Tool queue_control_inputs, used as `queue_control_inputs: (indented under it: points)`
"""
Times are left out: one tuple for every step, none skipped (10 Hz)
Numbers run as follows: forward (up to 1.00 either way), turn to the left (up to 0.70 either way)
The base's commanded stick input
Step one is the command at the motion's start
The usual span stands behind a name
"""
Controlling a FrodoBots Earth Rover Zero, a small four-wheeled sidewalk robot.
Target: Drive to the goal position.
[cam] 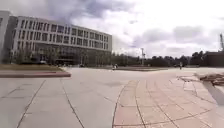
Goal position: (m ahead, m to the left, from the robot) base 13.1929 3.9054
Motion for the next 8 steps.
queue_control_inputs:
  points:
    - [0.7,0.0]
    - [0.7,0.0]
    - [0.7,0.0]
    - [0.7,0.0]
    - [0.7,0.0]
    - [0.7,0.0]
    - [0.7,0.0]
    - [0.7,0.0]
